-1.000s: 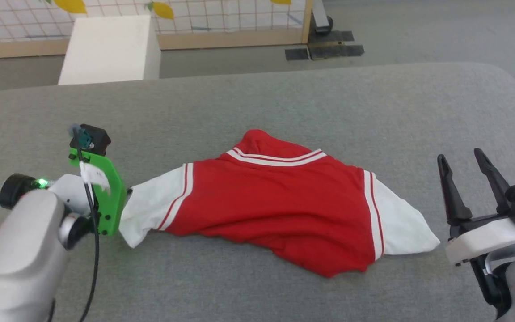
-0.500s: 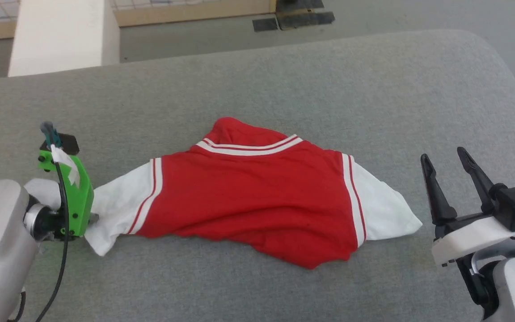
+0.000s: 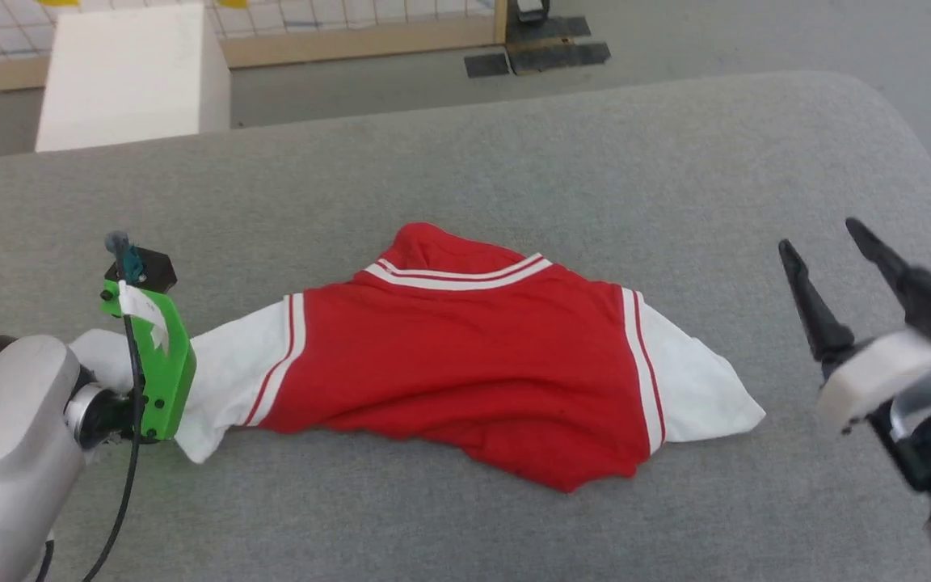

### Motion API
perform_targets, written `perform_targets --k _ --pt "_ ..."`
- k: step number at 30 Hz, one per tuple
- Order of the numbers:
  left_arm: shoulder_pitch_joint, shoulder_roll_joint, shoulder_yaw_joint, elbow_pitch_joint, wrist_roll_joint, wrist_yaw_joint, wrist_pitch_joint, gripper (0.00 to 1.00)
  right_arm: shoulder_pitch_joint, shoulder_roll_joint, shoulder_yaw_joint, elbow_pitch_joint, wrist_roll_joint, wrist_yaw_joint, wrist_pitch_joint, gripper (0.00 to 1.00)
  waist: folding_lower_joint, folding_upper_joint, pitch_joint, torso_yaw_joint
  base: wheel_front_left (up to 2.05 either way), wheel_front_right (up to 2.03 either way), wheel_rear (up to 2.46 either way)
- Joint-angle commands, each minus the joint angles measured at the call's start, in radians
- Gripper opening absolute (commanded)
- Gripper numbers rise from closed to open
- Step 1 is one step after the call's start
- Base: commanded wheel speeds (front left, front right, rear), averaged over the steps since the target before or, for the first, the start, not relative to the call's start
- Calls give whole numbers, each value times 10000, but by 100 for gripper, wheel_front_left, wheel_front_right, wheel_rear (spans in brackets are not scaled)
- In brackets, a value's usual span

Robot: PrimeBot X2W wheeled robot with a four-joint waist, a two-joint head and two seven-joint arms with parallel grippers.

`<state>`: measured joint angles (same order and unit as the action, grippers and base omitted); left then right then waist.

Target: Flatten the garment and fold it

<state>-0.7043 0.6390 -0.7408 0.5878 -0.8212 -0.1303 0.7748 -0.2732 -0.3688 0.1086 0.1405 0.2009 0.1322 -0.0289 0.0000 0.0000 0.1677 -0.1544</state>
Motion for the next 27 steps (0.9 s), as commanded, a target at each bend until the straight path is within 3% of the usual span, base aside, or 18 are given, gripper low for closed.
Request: perform_targets --k 1,7,12,17,27 --pt "2 215 -134 -137 -141 -3 -174 0 -406 -389 333 -42 281 -15 607 100 0 0 -242 202 0 0 0" --pt "43 462 -544 -419 -509 -3 -610 0 -1651 -2234 2861 160 2312 -15 4446 100 0 0 -391 339 0 0 0" --pt "-71 449 -826 -442 -686 -3 -827 0 -2614 -2937 4683 875 4346 -15 6993 100 0 0 -375 475 0 0 0" --pt "-359 392 -1133 -499 -761 -4 -1009 0 -3388 -2795 5839 2295 5425 -15 7984 100 0 0 -184 672 0 0 0" --pt "-1048 296 -1641 -441 -870 -4 -1302 0 -4014 -1341 7058 5061 6188 -15 7447 100 0 0 306 995 0 0 0"
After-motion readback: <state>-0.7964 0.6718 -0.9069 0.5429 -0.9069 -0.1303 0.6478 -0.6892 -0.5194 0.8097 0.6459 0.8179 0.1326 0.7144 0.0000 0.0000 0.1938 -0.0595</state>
